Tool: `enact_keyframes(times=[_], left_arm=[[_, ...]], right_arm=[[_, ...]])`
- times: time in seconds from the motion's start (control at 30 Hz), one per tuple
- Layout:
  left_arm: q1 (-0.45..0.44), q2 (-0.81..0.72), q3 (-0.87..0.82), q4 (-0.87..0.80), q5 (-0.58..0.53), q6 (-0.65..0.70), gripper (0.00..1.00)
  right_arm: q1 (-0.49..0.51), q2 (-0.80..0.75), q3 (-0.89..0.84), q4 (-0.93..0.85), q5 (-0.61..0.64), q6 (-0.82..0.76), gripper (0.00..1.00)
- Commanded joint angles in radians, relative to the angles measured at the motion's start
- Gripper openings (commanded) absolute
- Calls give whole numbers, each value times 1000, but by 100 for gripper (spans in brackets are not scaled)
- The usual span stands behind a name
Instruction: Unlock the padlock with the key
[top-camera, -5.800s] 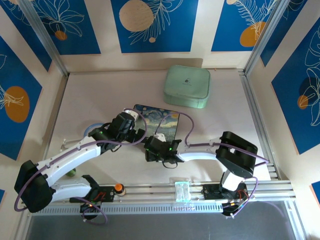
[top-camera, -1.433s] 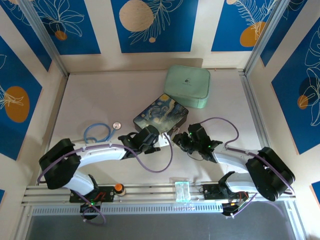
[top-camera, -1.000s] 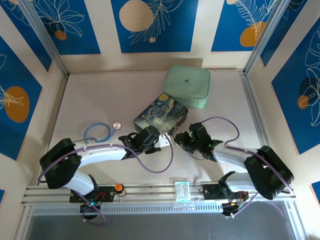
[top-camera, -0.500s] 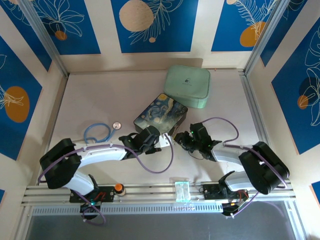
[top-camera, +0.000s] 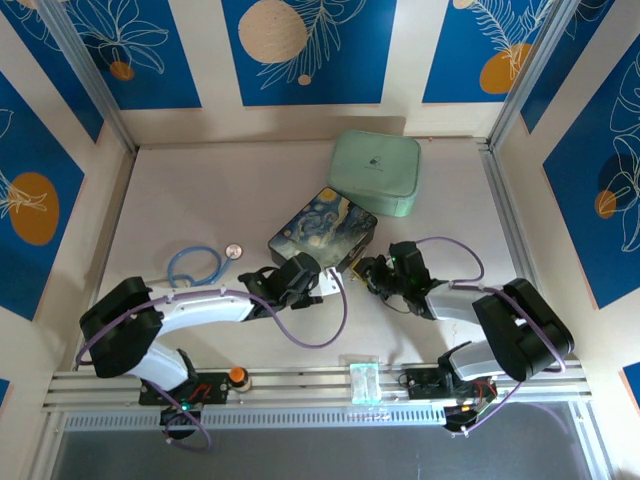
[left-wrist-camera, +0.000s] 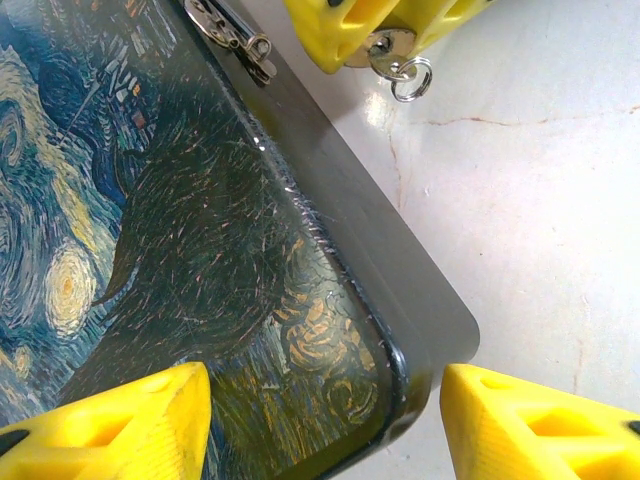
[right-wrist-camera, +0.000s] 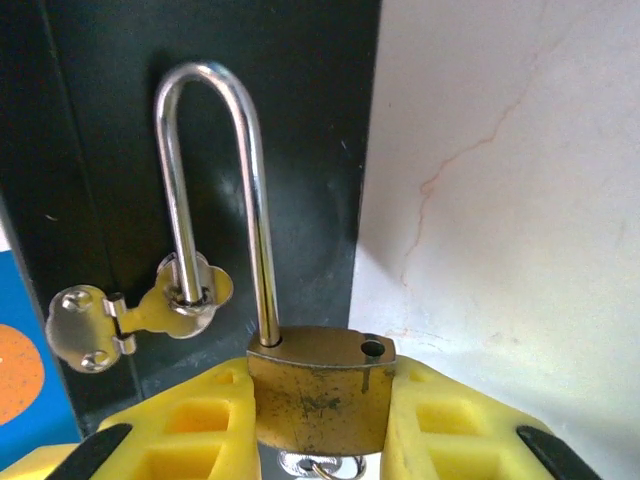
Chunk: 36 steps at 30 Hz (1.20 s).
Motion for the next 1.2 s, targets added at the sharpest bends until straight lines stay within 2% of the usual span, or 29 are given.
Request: enact_keyframes(times=[0.0, 0.17, 0.27, 0.37, 0.57, 0.67, 0.77, 0.87, 1.0, 1.17], left_arm=[[-7, 27, -44, -144, 6, -15, 60], [-7, 10, -42, -140, -31, -44, 61], [-7, -3, -42, -103, -87, -95, 65], [-7, 2, -7, -93, -152, -190, 69], [-17, 19, 36, -55, -248, -346, 86], [-19, 39, 50, -63, -330, -397, 89], [-16, 58, 63, -94, -408, -420, 91], [-4, 61, 61, -114, -432, -448, 92], [11, 30, 39, -106, -426, -465, 92], [27, 20, 30, -116, -428, -453, 93]], right_arm=[[-33, 3, 20, -25, 15, 8, 23], [-21, -25, 2, -126, 39, -41, 23], [-25, -33, -1, -192, 25, -80, 23], [-8, -44, 36, -334, 30, -157, 24], [-13, -23, 152, -671, 30, -339, 25], [-15, 43, 224, -812, 14, -427, 26], [4, 106, 294, -927, 50, -494, 27], [26, 120, 341, -1012, 94, -519, 27], [19, 78, 351, -1044, 86, -530, 27], [46, 128, 448, -1234, 206, -604, 28]])
